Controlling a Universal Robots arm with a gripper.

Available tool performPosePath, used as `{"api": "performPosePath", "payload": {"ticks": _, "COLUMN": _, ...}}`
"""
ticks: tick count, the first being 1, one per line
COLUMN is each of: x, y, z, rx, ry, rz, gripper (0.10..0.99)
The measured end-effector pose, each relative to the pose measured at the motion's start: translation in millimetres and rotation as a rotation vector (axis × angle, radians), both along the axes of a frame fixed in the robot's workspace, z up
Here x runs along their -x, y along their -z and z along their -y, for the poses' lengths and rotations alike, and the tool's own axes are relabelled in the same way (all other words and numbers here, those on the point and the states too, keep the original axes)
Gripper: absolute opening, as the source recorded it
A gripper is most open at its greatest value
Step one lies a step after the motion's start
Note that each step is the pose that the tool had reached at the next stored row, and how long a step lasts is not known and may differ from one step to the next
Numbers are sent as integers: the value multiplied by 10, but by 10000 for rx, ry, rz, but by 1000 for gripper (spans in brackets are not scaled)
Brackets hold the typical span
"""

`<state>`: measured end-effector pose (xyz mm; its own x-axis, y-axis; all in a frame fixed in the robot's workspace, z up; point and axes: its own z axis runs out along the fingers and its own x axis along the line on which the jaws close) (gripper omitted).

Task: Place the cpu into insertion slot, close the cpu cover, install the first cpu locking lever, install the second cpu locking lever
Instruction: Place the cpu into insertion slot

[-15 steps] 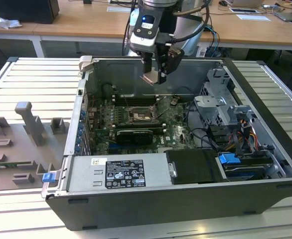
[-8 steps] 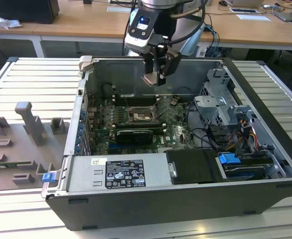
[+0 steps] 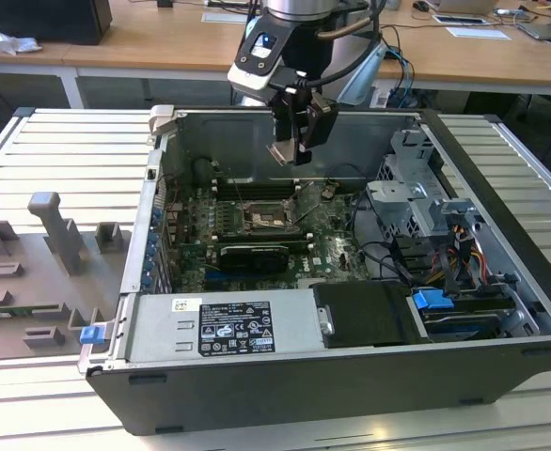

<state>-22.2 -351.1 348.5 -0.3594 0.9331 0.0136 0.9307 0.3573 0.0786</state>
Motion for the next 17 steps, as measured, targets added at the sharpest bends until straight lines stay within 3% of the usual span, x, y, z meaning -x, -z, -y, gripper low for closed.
{"api": "performPosePath", "payload": {"ticks": 7, "x": 0, "y": 54, "z": 0, "rx": -1, "ry": 90, "rz": 1, "gripper": 541}}
{"api": "performPosePath", "payload": {"ticks": 17, "x": 0, "y": 192, "z": 0, "rx": 49, "ry": 146, "rz": -18, "gripper": 541}}
